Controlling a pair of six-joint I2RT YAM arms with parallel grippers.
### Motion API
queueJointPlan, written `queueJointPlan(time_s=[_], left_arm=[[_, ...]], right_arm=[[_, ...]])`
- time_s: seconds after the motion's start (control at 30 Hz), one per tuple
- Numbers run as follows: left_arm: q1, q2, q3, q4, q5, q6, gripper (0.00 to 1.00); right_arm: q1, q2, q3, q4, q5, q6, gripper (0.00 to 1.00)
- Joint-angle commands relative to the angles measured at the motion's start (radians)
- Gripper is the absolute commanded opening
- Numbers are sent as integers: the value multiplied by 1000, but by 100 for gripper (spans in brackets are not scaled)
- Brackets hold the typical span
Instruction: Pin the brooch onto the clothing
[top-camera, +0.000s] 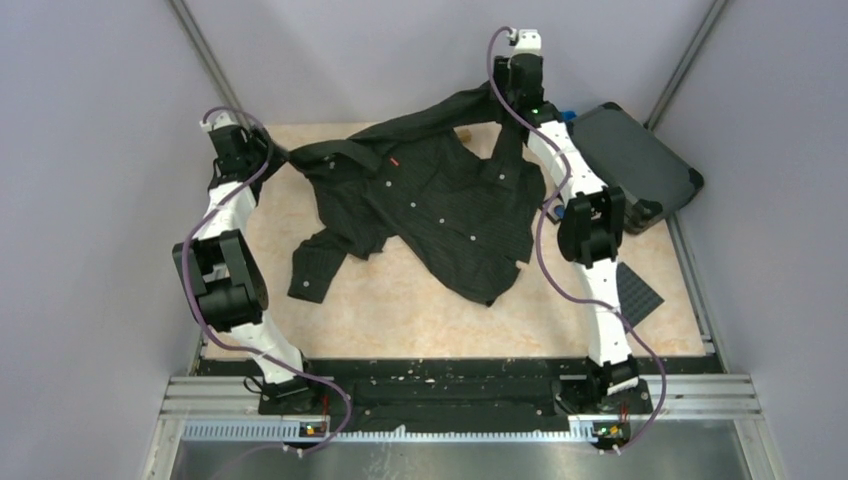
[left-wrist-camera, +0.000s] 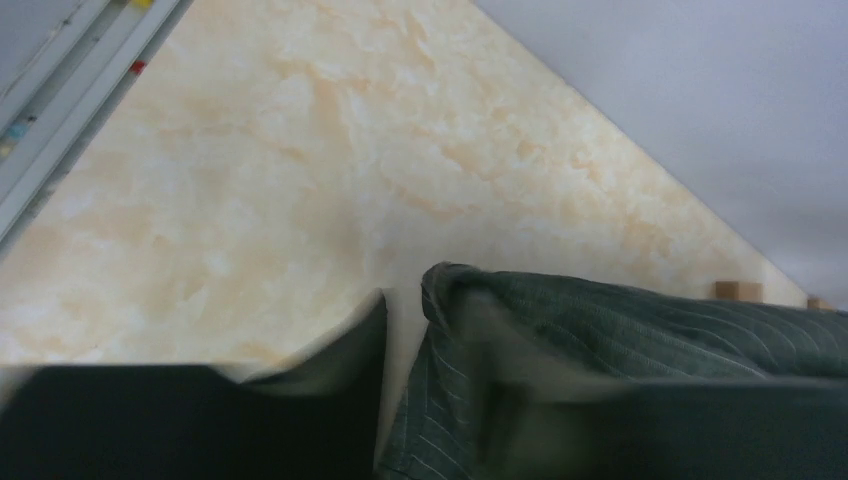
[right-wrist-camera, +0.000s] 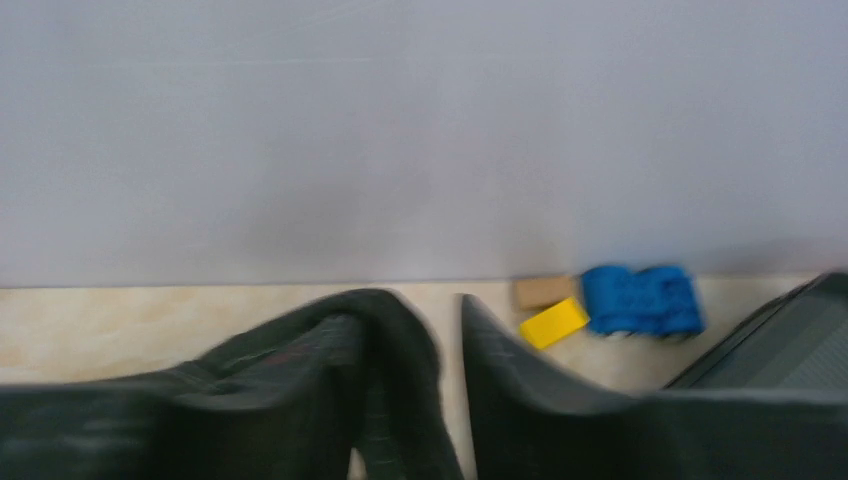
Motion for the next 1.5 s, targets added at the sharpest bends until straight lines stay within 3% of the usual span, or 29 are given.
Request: queueJointPlan(time_s=[0.0,0.13,0.3,0.43,0.67,0.9,1.13,1.47], left_arm=[[3,-6,80,-53,45,35,94],[-9,-127,-16,-73,4,32,97],[-87,-315,-265,-82,-47,-14,97],[-143,-428,-423,-143,-61,-59,97],[-208,-604,-640,-207,-256,-72,98],[-213,-660,-723,-343,-376,-234,96],[-214,-648,-750,-417,-408,-287,93],[-198,-550,-765,-311,-357,-310,80]], right_arm=[[-19,53,116,-29,30,-96,90],[-18,-59,-13,-117,-71,-83,94],[10,-285,-272,-169,-242,0,94],[102,-460,-536,-146,-221,-3,94],[223,-674,-871,-45,-307,97,94],[308,-801,-1091,18,-381,198,89],[315,-857,-1168,7,-395,205,85],[396,-841,-1283,5,-421,141,83]])
